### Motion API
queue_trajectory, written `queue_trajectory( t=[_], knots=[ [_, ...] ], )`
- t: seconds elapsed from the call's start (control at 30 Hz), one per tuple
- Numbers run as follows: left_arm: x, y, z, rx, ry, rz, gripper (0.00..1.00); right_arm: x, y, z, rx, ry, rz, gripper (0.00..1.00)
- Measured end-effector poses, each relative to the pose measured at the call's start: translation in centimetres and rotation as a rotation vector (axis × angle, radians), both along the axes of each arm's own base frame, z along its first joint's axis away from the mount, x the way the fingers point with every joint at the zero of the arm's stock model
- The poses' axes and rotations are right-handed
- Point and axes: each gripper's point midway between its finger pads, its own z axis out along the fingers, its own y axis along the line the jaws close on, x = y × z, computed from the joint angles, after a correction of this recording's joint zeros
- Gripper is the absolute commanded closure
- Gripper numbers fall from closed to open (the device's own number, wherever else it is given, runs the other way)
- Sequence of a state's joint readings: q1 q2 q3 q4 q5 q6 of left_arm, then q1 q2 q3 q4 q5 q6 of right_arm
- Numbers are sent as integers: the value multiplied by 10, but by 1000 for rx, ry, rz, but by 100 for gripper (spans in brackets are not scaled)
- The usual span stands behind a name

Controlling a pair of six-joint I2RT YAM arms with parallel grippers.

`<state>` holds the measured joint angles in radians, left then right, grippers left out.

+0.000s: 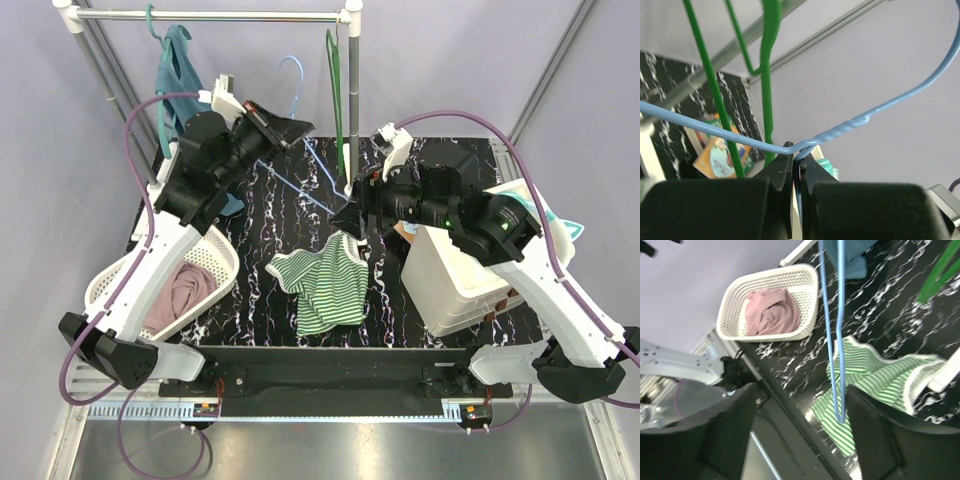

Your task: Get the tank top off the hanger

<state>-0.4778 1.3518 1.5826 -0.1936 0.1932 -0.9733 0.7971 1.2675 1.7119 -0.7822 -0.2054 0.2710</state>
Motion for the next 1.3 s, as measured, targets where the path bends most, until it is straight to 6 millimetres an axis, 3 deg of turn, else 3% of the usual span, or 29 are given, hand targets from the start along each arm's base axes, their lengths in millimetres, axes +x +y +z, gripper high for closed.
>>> queue_trajectory(
  t=[0.2, 0.37, 0.43, 0.47, 0.57, 0.7, 0.8, 1.0, 1.17, 1.3],
  knots=[
    [-15, -9, -37, -98, 176, -27, 100, -14, 2, -17, 9, 86, 34, 61],
    [-42, -10, -27, -164, 186, -54, 100, -32, -2, -24, 34, 142, 70, 68],
    [-51, -13, -17, -193, 169, -68, 100, -40, -3, -25, 45, 166, 88, 84],
    [-54, -15, -12, -205, 157, -75, 100, -43, -3, -26, 51, 178, 96, 100],
    [-60, -23, -7, -222, 142, -96, 99, -50, -4, -26, 69, 210, 101, 100],
    [-62, -27, -13, -224, 145, -102, 49, -54, -11, -23, 85, 221, 79, 100],
    [-67, -21, -22, -203, 149, -84, 38, -55, -14, -19, 97, 214, 65, 100],
    [-94, 11, -22, -111, 94, -28, 32, -39, -16, -8, 98, 188, -9, 100],
    [-122, 51, -17, -52, 34, 55, 33, -11, -8, 16, 114, 134, -89, 100],
    [-138, 74, -28, -22, 28, 106, 33, 18, 4, 22, 101, 117, -159, 100]
  ],
)
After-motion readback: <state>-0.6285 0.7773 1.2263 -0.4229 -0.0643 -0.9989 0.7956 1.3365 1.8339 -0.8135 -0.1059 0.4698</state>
